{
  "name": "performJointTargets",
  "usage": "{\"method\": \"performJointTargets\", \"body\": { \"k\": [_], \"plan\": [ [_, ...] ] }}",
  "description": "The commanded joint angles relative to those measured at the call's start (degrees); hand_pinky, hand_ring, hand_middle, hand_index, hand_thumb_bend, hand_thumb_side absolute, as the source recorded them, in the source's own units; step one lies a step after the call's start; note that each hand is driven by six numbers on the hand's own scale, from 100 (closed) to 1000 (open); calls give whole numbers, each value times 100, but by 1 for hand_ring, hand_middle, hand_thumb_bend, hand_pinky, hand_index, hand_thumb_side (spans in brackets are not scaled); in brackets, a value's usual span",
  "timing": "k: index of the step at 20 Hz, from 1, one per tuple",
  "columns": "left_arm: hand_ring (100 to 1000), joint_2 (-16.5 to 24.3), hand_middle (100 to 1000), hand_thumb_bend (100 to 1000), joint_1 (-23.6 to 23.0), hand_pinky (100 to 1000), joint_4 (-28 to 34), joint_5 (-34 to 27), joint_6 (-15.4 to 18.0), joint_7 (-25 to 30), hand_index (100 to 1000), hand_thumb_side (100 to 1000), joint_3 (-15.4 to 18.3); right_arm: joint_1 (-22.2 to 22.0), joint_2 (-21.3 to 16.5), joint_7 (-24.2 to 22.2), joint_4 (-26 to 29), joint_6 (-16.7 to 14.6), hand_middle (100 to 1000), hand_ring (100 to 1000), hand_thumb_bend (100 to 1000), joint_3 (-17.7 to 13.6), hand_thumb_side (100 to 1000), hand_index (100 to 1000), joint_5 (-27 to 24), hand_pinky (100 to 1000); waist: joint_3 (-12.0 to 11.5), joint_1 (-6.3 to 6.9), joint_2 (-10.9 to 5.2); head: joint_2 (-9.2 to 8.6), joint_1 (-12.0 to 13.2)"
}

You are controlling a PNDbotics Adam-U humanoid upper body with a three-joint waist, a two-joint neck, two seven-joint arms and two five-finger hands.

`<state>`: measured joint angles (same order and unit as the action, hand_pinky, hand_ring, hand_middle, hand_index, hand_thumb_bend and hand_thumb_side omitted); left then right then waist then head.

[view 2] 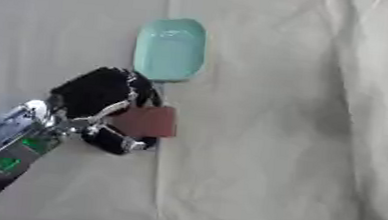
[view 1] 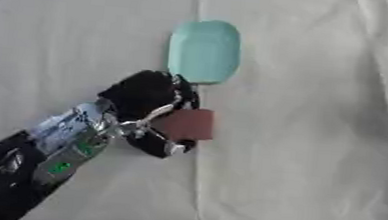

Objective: Pick up objects on the table and place them in the box.

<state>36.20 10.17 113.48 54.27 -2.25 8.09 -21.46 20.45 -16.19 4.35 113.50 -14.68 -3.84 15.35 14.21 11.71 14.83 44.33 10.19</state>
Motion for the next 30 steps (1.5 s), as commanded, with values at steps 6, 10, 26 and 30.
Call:
{"method": "performJointTargets", "body": {
  "k": [6,10,26,30],
  "plan": [
    [265,292,297,100,529,100,111,-425,-102,-548,386,100,659,-42,-114,-31,109,36,797,590,100,17,499,797,43,372,-83,-26,-211,-21,-90],
    [262,478,279,100,722,100,111,-484,-135,-577,391,100,795,-81,-113,-29,109,45,795,590,100,15,501,797,46,372,-97,-7,-255,-21,-114],
    [300,21,317,100,1932,100,-1,-586,-436,126,417,100,520,-109,-63,-40,109,35,787,589,100,36,502,796,15,372,-40,-34,-310,-21,-141],
    [302,-128,320,102,2237,100,-431,-547,-392,211,417,100,427,-107,-48,-48,109,35,785,589,100,42,502,794,12,371,-7,-47,-321,-21,-129]
  ]
}}
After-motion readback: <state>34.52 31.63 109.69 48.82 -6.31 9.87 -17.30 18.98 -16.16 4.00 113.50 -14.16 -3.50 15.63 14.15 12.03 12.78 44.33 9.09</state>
